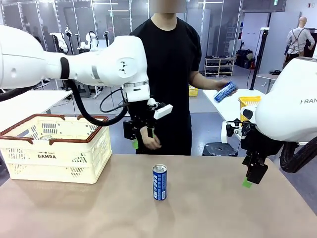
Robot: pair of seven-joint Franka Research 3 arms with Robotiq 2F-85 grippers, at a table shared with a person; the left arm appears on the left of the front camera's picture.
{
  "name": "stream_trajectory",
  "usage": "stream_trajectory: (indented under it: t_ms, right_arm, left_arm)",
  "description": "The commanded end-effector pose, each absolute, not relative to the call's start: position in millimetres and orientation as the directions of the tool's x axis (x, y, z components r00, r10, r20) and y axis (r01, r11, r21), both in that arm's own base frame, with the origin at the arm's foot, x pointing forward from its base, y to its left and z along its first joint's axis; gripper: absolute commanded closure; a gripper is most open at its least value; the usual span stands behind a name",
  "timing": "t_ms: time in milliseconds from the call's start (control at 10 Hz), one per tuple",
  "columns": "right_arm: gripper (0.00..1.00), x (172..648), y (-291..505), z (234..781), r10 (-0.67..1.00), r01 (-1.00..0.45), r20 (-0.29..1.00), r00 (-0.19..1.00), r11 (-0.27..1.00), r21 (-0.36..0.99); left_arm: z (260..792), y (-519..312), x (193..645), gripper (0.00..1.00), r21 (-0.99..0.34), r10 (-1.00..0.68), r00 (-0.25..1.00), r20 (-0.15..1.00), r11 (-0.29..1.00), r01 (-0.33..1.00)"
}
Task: Place the drinks into the Shopping basket.
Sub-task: Pick up one drink and place it into the Shopping basket.
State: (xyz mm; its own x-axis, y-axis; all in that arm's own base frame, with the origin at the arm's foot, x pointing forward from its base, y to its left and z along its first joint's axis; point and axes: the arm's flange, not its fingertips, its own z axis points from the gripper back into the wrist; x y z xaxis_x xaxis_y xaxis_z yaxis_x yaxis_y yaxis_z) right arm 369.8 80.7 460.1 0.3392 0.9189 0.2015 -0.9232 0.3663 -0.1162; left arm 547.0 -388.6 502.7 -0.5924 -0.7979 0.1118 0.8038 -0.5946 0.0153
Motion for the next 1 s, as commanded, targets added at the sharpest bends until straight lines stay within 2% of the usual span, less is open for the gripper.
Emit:
stream_trajectory:
  t_ms: [0,200,600,900]
  right_arm:
    - [0.00,370,81,461,0.919,-0.922,0.194,0.342,0.368,-0.118]
    - [0.00,370,81,461,0.919,-0.922,0.194,0.342,0.368,-0.118]
    - [0.00,370,81,461,0.919,-0.922,0.194,0.342,0.368,-0.118]
    - [0.00,370,81,461,0.919,-0.922,0.194,0.342,0.368,-0.118]
  left_arm:
    - [499,-403,548,0.00,-0.058,-0.773,-0.625,0.104,-0.632,0.772]
    - [495,-398,543,0.00,-0.014,-0.786,-0.607,0.116,-0.612,0.790]
    - [490,-401,544,0.00,-0.033,-0.784,-0.610,0.115,-0.617,0.786]
    - [482,-421,520,0.00,-0.072,-0.854,-0.507,0.117,-0.516,0.853]
